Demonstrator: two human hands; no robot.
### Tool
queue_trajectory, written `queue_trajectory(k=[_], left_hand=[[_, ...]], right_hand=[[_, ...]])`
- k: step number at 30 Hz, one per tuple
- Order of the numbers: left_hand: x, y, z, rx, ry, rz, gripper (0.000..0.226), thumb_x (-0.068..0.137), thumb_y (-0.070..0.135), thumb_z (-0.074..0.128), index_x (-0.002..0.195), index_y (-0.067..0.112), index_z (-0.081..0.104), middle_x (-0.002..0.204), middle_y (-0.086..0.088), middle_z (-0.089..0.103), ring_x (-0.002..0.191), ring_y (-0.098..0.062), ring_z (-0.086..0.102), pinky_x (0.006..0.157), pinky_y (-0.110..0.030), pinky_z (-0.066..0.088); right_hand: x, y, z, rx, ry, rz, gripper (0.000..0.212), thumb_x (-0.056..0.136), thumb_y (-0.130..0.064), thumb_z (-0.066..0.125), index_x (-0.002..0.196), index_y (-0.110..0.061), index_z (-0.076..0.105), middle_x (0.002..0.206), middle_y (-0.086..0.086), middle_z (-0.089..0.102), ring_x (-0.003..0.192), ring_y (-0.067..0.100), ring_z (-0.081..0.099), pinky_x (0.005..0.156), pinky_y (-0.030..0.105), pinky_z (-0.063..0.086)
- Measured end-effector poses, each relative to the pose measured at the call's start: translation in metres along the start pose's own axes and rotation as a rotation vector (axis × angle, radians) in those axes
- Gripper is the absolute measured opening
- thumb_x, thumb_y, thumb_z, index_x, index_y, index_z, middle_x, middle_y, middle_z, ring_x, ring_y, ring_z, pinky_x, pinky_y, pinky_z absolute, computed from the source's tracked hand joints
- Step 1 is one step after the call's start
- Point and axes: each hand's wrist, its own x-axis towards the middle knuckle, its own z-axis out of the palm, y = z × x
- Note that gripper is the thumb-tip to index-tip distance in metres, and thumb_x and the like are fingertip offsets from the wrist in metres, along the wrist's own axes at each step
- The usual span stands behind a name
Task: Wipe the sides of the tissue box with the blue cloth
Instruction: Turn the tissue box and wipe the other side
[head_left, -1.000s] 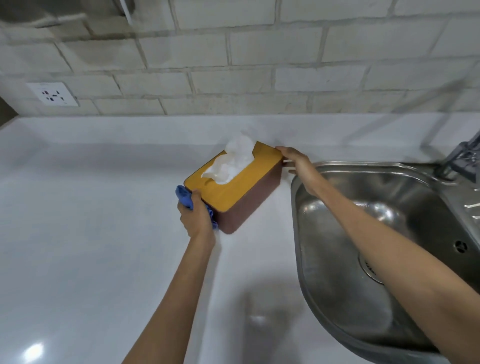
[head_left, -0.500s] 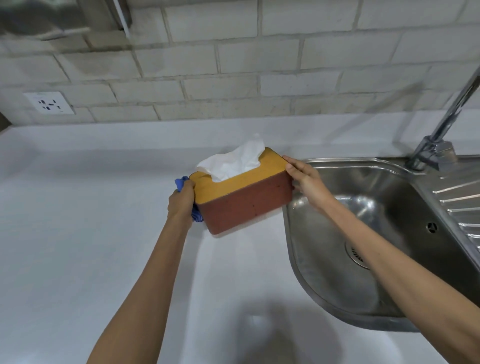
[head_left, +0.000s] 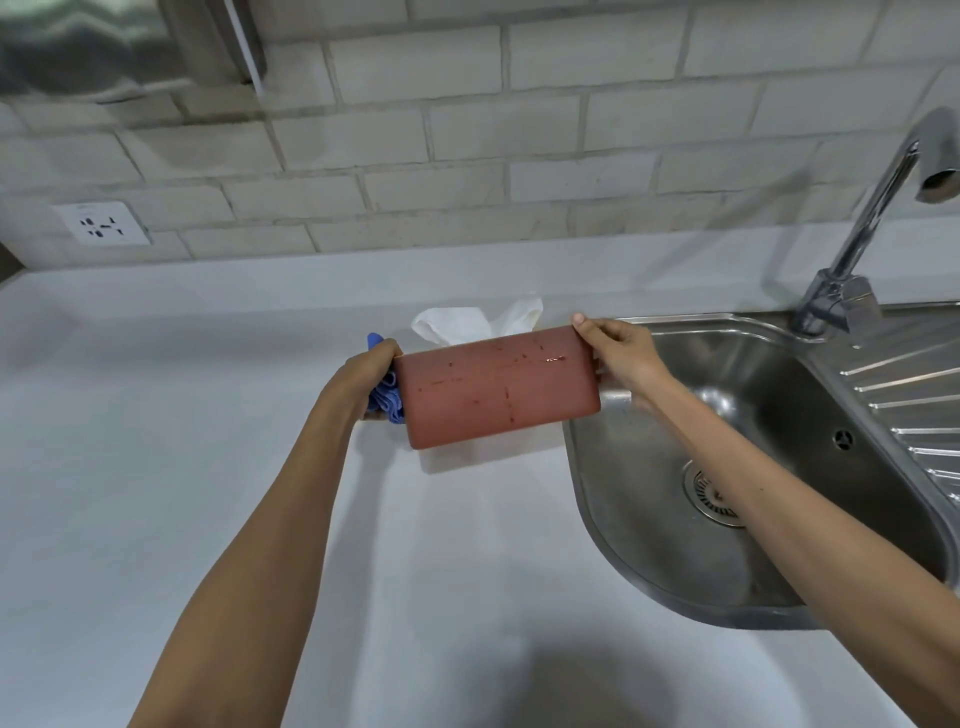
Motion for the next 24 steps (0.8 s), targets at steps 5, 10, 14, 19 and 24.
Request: queue_trajectory(k=[5,10,14,19,24], left_hand=[[0.005,0.008,0.0,0.009,-0.031,-0.014,0.024,0.085,0.026,0.044,0.067,0.012,0.046,0.067,-0.005,0.056,0.059,-0.017,0.056,0.049,-0.028,0.044],[0.011,0.006,0.004,-0.084,-0.022,-0.003,0.029,0.088,0.032,0.043,0.067,0.012,0.046,0.069,-0.007,0.055,0.062,-0.02,0.056,0.061,-0.031,0.05],[0.014,0.003,0.007,-0.179,-0.002,0.016,0.031,0.089,0.039,0.047,0.073,0.013,0.051,0.072,-0.008,0.057,0.065,-0.021,0.057,0.061,-0.029,0.049],[0.01,-0.003,0.017,-0.293,-0.046,0.171,0.069,0.093,0.063,0.019,0.109,0.008,0.057,0.103,-0.032,0.059,0.099,-0.04,0.06,0.092,-0.045,0.047],[0.011,-0.02,0.024,-0.711,-0.16,0.403,0.075,0.094,0.058,-0.004,0.144,0.018,0.036,0.152,0.0,0.038,0.121,-0.04,0.05,0.101,-0.042,0.043]], right_hand=[[0.012,0.007,0.006,0.072,-0.007,0.049,0.028,0.087,-0.045,0.059,0.077,-0.021,0.048,0.075,-0.005,0.053,0.066,0.009,0.05,0.06,0.022,0.041],[0.024,0.012,0.018,0.153,-0.144,0.086,0.051,0.092,-0.048,0.045,0.111,-0.003,0.058,0.106,0.017,0.06,0.096,0.026,0.058,0.087,0.039,0.048],[0.033,0.015,0.019,0.223,-0.262,0.22,0.055,0.09,-0.06,0.038,0.102,-0.015,0.068,0.089,0.005,0.075,0.077,0.018,0.071,0.069,0.029,0.059],[0.041,0.021,0.016,0.279,-0.342,0.259,0.053,0.087,-0.064,0.038,0.094,-0.024,0.073,0.087,0.0,0.078,0.077,0.013,0.074,0.063,0.024,0.058],[0.044,0.027,0.012,0.256,-0.377,0.271,0.058,0.077,-0.07,0.043,0.097,-0.023,0.072,0.09,0.001,0.077,0.078,0.014,0.073,0.063,0.026,0.058]])
